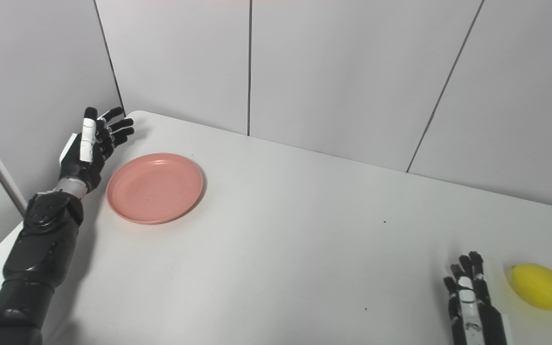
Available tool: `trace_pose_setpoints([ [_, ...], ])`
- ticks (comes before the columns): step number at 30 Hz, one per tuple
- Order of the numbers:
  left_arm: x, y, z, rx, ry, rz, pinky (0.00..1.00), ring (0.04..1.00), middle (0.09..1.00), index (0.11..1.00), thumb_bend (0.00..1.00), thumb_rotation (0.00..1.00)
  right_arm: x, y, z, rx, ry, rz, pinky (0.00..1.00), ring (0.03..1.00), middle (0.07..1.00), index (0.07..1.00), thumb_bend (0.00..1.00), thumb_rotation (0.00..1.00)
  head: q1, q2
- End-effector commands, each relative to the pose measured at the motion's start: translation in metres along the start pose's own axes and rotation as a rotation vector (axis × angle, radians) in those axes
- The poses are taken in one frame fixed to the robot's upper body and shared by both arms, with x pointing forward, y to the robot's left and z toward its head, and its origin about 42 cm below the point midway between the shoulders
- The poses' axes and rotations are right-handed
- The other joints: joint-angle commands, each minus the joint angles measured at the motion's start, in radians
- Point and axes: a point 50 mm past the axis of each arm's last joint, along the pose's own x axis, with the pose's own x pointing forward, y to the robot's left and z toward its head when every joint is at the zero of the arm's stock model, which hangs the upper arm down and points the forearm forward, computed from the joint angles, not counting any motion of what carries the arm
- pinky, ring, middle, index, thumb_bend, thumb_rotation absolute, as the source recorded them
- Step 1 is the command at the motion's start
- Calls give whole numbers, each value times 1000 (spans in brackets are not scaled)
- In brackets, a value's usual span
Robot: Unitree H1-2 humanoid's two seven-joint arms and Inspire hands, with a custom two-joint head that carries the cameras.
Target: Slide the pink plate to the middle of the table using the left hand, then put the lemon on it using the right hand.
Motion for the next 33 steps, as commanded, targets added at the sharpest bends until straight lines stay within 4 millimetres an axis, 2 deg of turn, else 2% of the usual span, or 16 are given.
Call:
trace_pose_setpoints([
  [1, 18, 9, 36, 24, -118, 20, 898, 785, 763, 833, 1000, 1000, -12, 1, -22, 41, 73, -15, 1000, 993, 989, 998, 689, 701, -1, 0],
  [6, 18, 14, 28, 35, -99, 24, 911, 815, 794, 842, 1000, 1000, -12, 2, -22, 48, 75, -15, 1000, 990, 986, 998, 673, 695, -1, 0],
  [8, 18, 16, 24, 32, -87, 34, 906, 807, 753, 812, 1000, 1000, -12, 2, -23, 46, 79, -17, 1000, 984, 984, 993, 673, 692, -1, 0],
  [11, 16, 16, 19, 33, -78, 44, 908, 809, 744, 801, 1000, 1000, -12, 2, -22, 44, 78, -16, 1000, 983, 982, 994, 674, 696, -4, 3],
  [14, 14, 17, 16, 45, -76, 32, 921, 826, 784, 821, 1000, 1000, -13, 2, -22, 46, 77, -16, 1000, 987, 984, 998, 696, 694, -5, 3],
  [20, 11, 21, 4, 30, -35, 37, 938, 825, 769, 826, 1000, 1000, -13, 3, -21, 44, 78, -14, 1000, 984, 983, 997, 699, 698, -10, 7],
  [25, 10, 25, -7, 48, -3, 28, 941, 834, 811, 851, 1000, 1000, -12, 3, -21, 52, 77, -11, 1000, 988, 990, 1000, 677, 701, -10, 8],
  [33, 3, 23, -17, 32, 15, 0, 957, 850, 829, 834, 1000, 1000, -12, 4, -21, 60, 76, -12, 1000, 987, 990, 1000, 680, 690, -15, 12],
])
